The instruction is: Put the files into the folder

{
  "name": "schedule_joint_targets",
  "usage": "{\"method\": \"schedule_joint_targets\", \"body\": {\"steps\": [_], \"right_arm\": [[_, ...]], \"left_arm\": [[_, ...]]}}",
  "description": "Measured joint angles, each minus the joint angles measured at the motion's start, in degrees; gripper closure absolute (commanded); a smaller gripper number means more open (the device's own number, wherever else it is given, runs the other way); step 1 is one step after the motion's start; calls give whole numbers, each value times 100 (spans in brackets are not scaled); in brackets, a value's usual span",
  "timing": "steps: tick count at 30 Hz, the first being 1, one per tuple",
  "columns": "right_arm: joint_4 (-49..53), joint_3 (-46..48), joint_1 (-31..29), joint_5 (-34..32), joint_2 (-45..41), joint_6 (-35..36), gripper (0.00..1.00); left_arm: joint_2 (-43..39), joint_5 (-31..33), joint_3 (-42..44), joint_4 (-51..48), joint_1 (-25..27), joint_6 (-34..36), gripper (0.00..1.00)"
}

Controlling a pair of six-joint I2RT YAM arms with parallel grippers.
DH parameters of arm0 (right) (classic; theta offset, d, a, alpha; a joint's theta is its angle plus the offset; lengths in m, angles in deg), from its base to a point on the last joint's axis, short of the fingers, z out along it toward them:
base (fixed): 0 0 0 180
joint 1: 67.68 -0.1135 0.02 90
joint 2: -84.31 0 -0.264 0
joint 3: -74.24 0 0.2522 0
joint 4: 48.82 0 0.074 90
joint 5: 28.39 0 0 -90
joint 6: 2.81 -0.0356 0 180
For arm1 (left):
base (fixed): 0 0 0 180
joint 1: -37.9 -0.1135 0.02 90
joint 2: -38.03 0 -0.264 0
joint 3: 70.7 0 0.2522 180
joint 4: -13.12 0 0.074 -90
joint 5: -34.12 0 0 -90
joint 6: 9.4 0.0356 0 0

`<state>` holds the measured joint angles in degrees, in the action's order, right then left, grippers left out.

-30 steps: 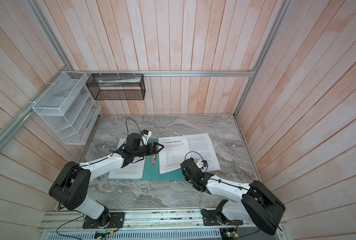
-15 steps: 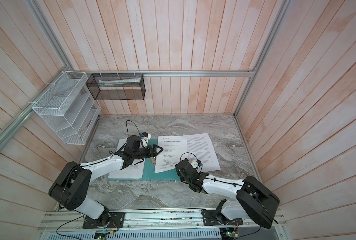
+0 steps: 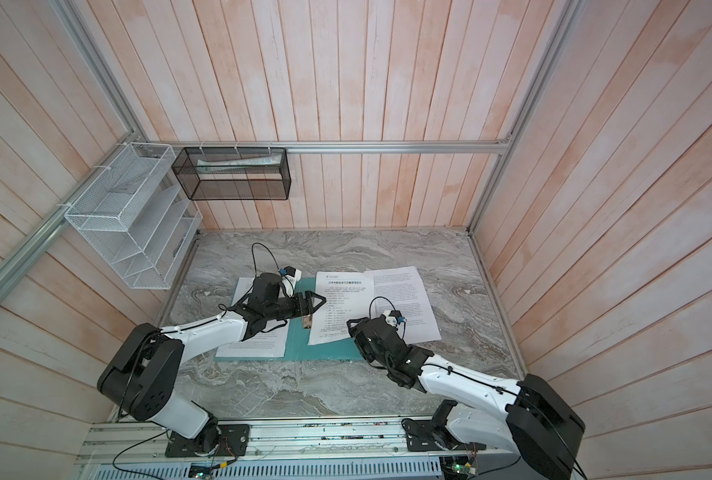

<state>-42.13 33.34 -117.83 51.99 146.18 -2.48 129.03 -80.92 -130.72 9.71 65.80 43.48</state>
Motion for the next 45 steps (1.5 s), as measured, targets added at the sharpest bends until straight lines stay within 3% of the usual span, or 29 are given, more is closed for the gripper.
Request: {"method": "schedule_joint_targets", "body": {"steps": [4, 8, 11, 16, 22, 26, 45], "right_arm": [[621, 20, 358, 372, -708, 673, 44], [1115, 20, 1333, 977, -872, 1602, 48], [1113, -4, 2144, 1414, -413, 2472, 52], [494, -334, 3130, 2490, 1237, 3805, 59], [-254, -1001, 3497, 3510, 2494, 4581, 60], [-302, -1609, 3628, 3853, 3086, 4933, 59], [-291, -1869, 3891, 4682, 3963, 5224, 59]], "left_arm": [[7, 0, 0, 0, 0, 4, 18], [61, -2, -13, -4, 0, 20, 18], [214, -9, -105, -9, 0, 85, 18], [525, -31, -227, -7, 0, 208, 18], [728, -138, -232, -4, 0, 315, 19], [826, -247, -240, -2, -15, 356, 18], [1003, -715, -372, 90, -289, 417, 19]]}}
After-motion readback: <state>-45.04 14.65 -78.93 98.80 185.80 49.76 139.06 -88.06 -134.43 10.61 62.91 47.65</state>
